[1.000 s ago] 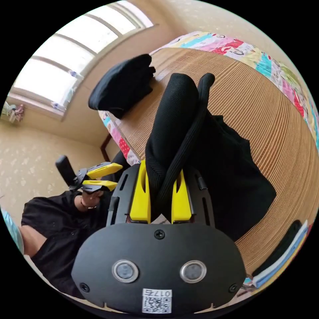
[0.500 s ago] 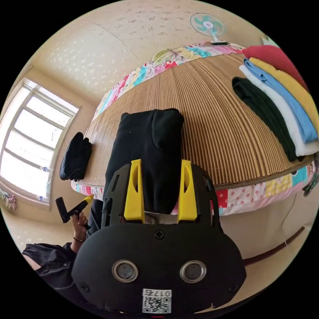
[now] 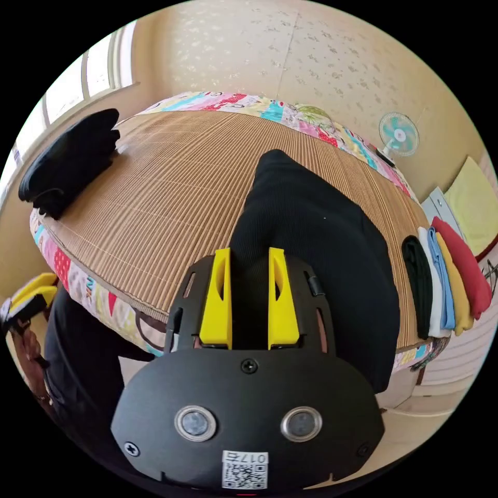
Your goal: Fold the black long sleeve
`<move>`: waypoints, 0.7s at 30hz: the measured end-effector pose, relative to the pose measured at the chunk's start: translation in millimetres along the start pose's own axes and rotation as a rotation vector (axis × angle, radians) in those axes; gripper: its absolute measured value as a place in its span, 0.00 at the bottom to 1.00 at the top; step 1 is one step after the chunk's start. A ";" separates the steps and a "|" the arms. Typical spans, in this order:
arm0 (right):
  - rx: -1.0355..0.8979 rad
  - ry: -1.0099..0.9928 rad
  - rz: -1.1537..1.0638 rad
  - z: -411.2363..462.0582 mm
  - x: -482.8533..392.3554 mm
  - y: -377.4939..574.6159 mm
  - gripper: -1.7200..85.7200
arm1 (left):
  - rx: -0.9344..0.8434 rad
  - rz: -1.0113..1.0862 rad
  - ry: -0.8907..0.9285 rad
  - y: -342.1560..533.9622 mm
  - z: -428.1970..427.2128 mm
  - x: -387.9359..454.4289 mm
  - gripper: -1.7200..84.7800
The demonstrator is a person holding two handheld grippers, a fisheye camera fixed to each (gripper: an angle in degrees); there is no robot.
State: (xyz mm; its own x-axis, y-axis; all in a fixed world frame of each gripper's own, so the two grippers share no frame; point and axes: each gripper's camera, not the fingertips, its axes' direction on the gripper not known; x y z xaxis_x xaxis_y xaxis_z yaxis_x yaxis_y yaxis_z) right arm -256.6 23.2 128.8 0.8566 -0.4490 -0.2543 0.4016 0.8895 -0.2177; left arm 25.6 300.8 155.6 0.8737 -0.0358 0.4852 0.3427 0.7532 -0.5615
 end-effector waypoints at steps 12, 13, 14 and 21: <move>-0.030 0.119 0.097 19.2 185.6 16.9 0.14 | -0.040 0.122 0.039 -96.2 60.3 37.9 0.18; -0.035 0.170 0.109 22.2 209.3 25.8 0.14 | -0.054 0.116 0.031 -100.2 63.3 37.4 0.18; -0.039 0.193 0.119 24.2 221.1 30.1 0.14 | -0.072 0.105 0.004 -106.6 67.5 36.0 0.19; 0.007 -0.017 0.382 -21.4 275.0 32.0 0.18 | -0.045 0.086 -0.239 -131.3 113.9 32.0 0.28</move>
State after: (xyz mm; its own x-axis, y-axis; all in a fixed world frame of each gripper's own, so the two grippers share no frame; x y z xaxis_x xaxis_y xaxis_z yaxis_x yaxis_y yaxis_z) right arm -15.1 -73.5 31.7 0.9503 -0.0837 -0.2999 0.0547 0.9931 -0.1040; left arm -30.7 275.6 321.3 0.7959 0.1877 0.5756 0.2901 0.7162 -0.6347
